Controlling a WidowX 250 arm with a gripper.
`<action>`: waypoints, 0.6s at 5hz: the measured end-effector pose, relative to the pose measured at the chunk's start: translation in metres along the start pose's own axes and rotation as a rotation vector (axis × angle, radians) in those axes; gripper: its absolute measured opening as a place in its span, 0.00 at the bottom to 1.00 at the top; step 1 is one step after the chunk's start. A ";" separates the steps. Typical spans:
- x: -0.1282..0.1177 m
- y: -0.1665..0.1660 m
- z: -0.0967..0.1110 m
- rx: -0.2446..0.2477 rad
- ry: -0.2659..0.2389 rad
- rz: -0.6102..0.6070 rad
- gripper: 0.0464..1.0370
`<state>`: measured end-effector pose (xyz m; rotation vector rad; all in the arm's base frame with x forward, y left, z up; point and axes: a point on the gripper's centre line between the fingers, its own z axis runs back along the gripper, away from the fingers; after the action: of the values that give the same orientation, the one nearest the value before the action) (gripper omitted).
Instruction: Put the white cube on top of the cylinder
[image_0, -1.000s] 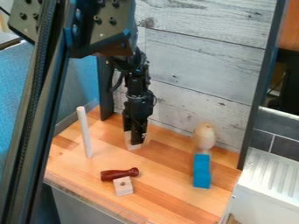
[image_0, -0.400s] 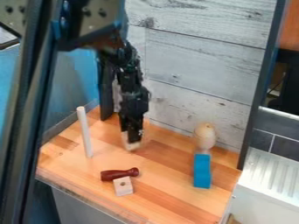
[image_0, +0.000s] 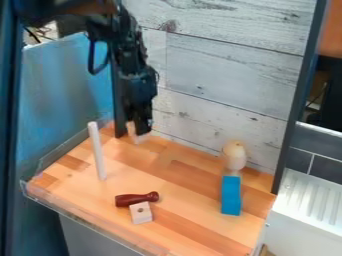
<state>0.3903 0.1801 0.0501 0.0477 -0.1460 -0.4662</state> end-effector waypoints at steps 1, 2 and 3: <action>-0.006 0.005 0.029 0.099 -0.003 0.042 0.52; -0.009 0.004 0.049 0.110 0.000 0.061 0.52; -0.020 0.008 0.060 0.080 0.030 0.091 0.52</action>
<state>0.3675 0.1953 0.1074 0.1259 -0.1366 -0.3690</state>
